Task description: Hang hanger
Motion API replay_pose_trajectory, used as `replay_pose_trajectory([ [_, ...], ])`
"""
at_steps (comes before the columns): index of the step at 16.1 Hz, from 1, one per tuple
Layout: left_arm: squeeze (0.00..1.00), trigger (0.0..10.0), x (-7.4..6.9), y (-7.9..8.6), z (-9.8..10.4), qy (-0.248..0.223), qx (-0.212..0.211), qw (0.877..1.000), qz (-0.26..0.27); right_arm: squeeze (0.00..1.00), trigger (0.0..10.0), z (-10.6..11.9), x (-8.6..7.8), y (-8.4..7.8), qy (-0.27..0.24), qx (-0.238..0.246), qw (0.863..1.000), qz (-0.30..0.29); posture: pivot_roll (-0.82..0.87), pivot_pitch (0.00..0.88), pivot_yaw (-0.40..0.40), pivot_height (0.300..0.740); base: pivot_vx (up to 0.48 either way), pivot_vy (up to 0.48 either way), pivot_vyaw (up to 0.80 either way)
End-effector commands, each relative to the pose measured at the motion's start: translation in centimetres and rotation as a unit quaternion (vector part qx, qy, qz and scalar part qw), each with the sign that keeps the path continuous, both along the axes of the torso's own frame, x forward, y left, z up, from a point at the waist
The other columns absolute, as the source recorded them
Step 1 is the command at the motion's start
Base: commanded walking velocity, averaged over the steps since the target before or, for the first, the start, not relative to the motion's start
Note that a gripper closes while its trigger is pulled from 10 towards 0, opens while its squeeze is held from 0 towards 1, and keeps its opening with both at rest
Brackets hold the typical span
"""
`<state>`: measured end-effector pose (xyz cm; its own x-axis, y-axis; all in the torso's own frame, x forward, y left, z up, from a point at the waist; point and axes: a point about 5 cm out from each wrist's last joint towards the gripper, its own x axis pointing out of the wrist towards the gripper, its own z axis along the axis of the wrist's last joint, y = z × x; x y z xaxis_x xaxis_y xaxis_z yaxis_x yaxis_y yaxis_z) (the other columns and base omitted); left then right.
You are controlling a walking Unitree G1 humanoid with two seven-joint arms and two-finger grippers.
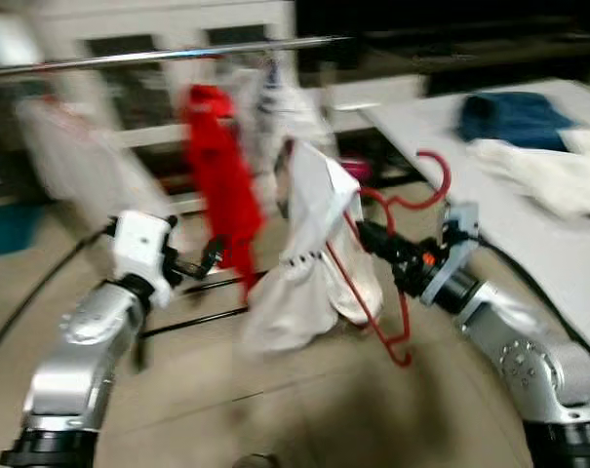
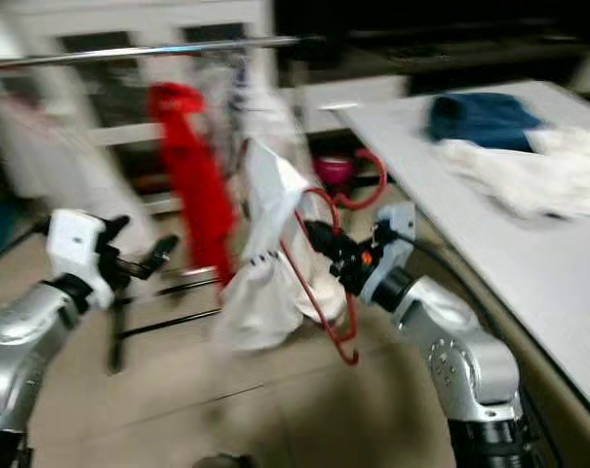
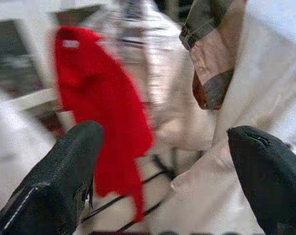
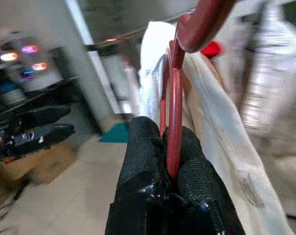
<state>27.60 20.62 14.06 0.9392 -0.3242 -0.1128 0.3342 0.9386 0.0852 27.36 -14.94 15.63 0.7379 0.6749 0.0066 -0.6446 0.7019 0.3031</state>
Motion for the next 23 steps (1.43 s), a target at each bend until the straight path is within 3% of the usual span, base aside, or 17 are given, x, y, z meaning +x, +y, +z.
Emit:
replay_pose_trajectory([
  [1,0.58,10.0,0.1,0.4,0.5,-0.01,-0.001,1.0,-0.008,0.0,10.0,0.6,0.1,0.1,-0.027,-0.008,0.999,0.016,0.0,0.0,0.047,0.74,0.0,0.0,0.73],
  [2,1.0,10.0,0.3,0.6,0.9,-0.015,-0.012,1.0,-0.024,0.0,10.0,0.6,0.1,-0.1,-0.033,-0.016,0.999,0.025,-0.01,0.0,0.049,0.74,0.0,0.0,0.73],
  [6,1.0,10.0,0.6,2.3,3.5,-0.053,-0.014,0.997,-0.052,0.0,10.0,1.3,-0.2,-0.2,-0.046,-0.024,0.996,0.07,0.01,0.0,0.032,0.74,0.0,0.0,0.73],
  [8,0.99,10.0,0.4,3.8,3.6,-0.041,0.022,0.996,-0.071,0.0,10.0,1.0,-0.9,-0.3,-0.056,-0.043,0.992,0.105,0.0,0.0,0.061,0.74,0.0,0.0,0.73],
  [9,0.07,10.0,0.7,4.2,5.1,-0.048,0.028,0.992,-0.11,0.0,10.0,1.0,-1.0,-0.4,-0.055,-0.056,0.991,0.113,0.0,0.0,0.07,0.74,0.0,0.0,0.0],
  [10,0.0,10.0,1.1,4.4,6.5,-0.055,0.023,0.989,-0.135,0.0,10.0,1.1,-0.9,-0.6,-0.057,-0.057,0.991,0.105,0.01,0.0,0.068,0.74,0.0,0.0,0.0],
  [12,0.0,10.0,1.5,5.3,7.1,-0.036,0.068,0.983,-0.165,0.0,10.0,1.2,-1.1,-0.7,-0.063,-0.068,0.99,0.11,0.0,0.0,0.079,0.74,0.0,0.0,0.0],
  [15,0.0,10.0,1.6,6.2,5.7,0.004,0.079,0.979,-0.185,0.0,10.0,1.6,-2.7,-0.2,-0.06,-0.053,0.981,0.175,-0.01,0.0,0.085,0.74,0.0,0.0,0.0],
  [17,0.0,10.0,2.4,6.2,5.8,0.003,0.048,0.979,-0.2,0.0,10.0,2.0,-3.4,0.1,-0.058,-0.047,0.973,0.217,0.0,0.0,0.073,0.74,0.0,0.0,0.0],
  [19,0.0,10.0,2.5,5.7,5.7,0.022,0.024,0.968,-0.249,0.0,10.0,2.4,-3.7,0.2,-0.06,-0.043,0.968,0.241,-0.01,0.0,0.075,0.74,0.0,0.0,0.0],
  [20,0.0,10.0,2.5,5.4,4.8,0.064,0.018,0.956,-0.286,0.0,10.0,2.4,-3.8,0.4,-0.057,-0.052,0.961,0.265,-0.01,0.0,0.087,0.74,0.0,0.0,0.0],
  [22,0.0,10.0,2.4,5.3,4.4,0.085,0.008,0.947,-0.31,0.0,10.0,2.5,-3.7,0.6,-0.057,-0.054,0.959,0.273,-0.02,0.0,0.093,0.74,0.0,0.0,0.0],
  [23,0.0,8.5,2.1,4.9,4.1,0.096,-0.002,0.937,-0.336,0.0,10.0,2.6,-3.7,0.8,-0.059,-0.055,0.957,0.28,-0.02,0.0,0.097,0.74,0.0,0.0,0.0],
])
